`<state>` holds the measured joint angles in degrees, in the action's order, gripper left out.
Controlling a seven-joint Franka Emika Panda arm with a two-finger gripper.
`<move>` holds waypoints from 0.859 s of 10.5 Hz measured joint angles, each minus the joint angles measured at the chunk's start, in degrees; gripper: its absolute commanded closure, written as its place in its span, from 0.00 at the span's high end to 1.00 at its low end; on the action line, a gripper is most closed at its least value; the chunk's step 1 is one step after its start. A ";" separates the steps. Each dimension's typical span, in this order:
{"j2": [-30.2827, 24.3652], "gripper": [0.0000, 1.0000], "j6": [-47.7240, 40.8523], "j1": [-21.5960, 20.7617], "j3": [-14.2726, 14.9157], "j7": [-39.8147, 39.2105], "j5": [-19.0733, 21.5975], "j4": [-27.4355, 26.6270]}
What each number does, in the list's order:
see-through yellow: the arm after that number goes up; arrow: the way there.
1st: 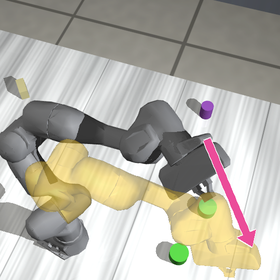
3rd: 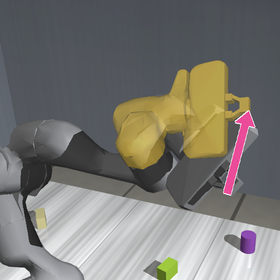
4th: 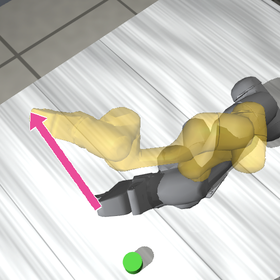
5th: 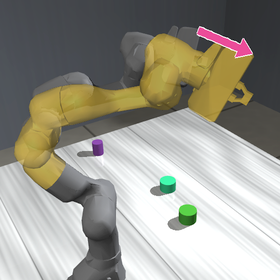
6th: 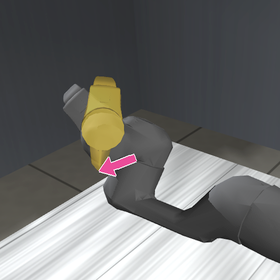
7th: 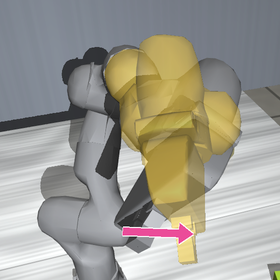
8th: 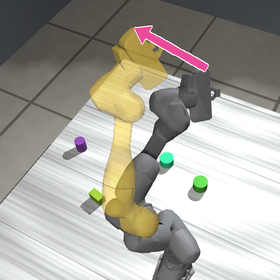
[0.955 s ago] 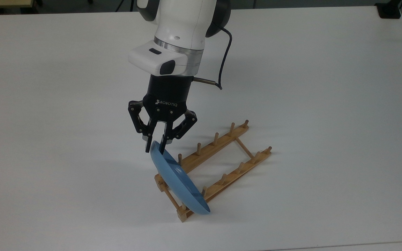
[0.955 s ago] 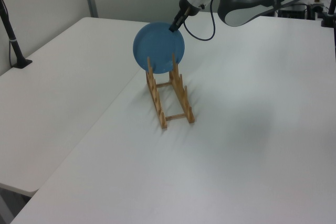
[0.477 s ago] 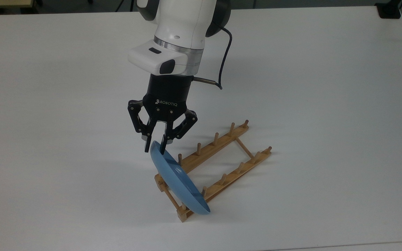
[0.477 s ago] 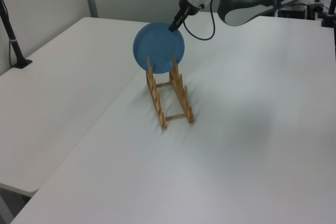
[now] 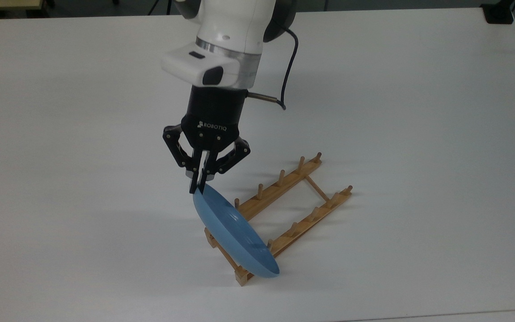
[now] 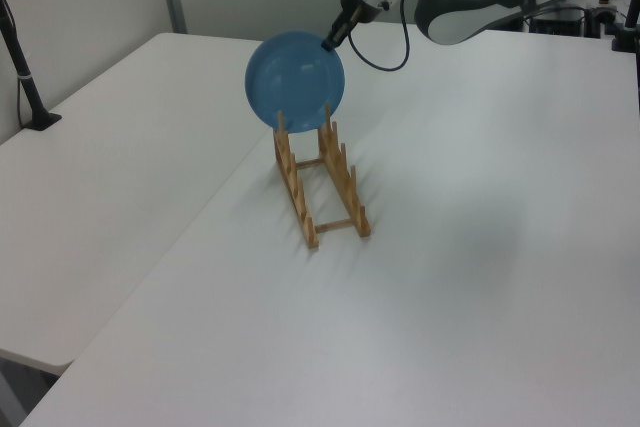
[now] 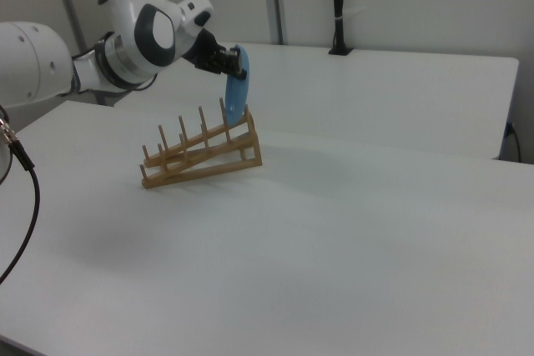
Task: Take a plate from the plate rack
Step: 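Lift the blue plate up and out of the wooden rack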
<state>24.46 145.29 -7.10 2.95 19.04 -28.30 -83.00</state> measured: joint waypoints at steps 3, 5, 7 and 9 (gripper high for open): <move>-3.82 0.00 -0.10 -0.04 -0.04 0.66 0.00 0.38; -6.10 0.00 -2.85 0.11 -0.02 0.94 0.70 0.31; -7.84 0.00 -8.38 0.52 0.05 -0.55 4.84 -1.28; -8.66 0.00 -15.70 2.26 0.15 -12.23 15.68 -3.88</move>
<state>15.81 129.59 -4.84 3.09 6.81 -12.62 -86.88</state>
